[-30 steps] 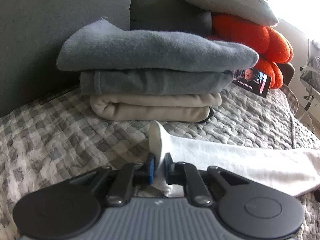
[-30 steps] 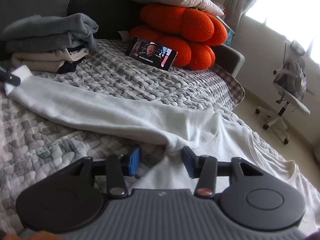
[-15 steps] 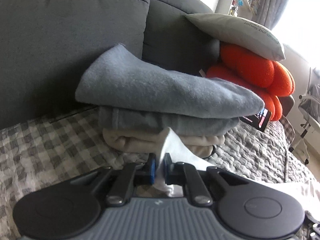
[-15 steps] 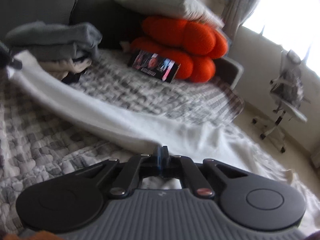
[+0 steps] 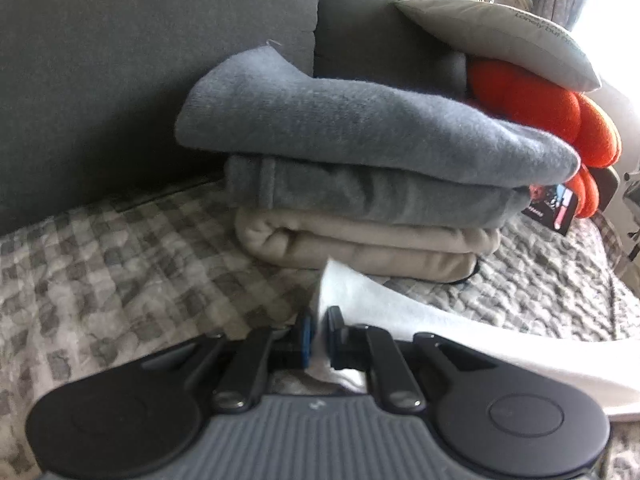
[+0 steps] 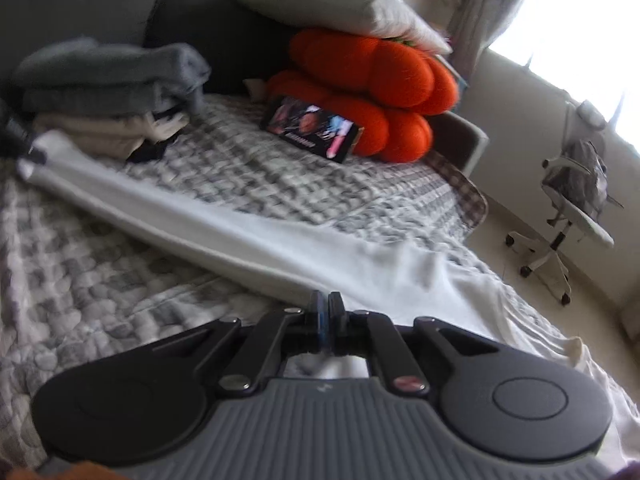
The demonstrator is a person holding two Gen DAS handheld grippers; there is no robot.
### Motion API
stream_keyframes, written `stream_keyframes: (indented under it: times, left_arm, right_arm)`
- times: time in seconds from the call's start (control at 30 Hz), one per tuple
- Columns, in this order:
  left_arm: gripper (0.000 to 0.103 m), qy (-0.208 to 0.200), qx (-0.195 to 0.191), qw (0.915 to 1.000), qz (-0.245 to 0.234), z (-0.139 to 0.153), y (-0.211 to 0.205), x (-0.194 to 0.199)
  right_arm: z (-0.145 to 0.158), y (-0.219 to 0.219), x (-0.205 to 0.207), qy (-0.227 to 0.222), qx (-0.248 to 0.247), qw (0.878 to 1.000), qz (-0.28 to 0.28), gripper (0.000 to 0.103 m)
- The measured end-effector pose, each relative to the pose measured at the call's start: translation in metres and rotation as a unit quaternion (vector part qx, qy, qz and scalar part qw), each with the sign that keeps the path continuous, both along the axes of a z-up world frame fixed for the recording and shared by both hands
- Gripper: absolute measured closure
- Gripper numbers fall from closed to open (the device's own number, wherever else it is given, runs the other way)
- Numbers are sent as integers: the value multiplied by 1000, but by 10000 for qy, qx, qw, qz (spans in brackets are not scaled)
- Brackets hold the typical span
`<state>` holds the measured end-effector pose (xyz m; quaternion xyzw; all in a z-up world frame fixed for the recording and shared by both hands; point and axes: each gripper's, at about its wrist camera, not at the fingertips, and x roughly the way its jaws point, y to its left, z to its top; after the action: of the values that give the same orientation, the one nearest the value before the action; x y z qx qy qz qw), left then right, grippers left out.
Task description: Fold clothes
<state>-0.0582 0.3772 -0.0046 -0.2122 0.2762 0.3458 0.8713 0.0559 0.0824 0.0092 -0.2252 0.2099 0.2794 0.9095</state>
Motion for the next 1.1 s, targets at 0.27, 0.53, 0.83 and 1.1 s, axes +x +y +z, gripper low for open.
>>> stream_keyframes:
  times: [0.27,0.53,0.83,1.1]
  left_arm:
    - [94,82,114,9998,154,-2,-8,-2]
    - [94,161,349,9990,207,-9,-15,2]
    - [75,147,-65,9998,121,3,-6,-13]
    - [70,63,-121,9999,48,26,-6,-28]
  right_arm:
    - [-6,-24,25,497,572,9965,-359,92]
    - [-15,-13,18,472,357,9979,-248,95]
    - [8,-92,45,725,1360,9832,-979,93]
    - [7,-68,45,1185,1774,9768,-187,93]
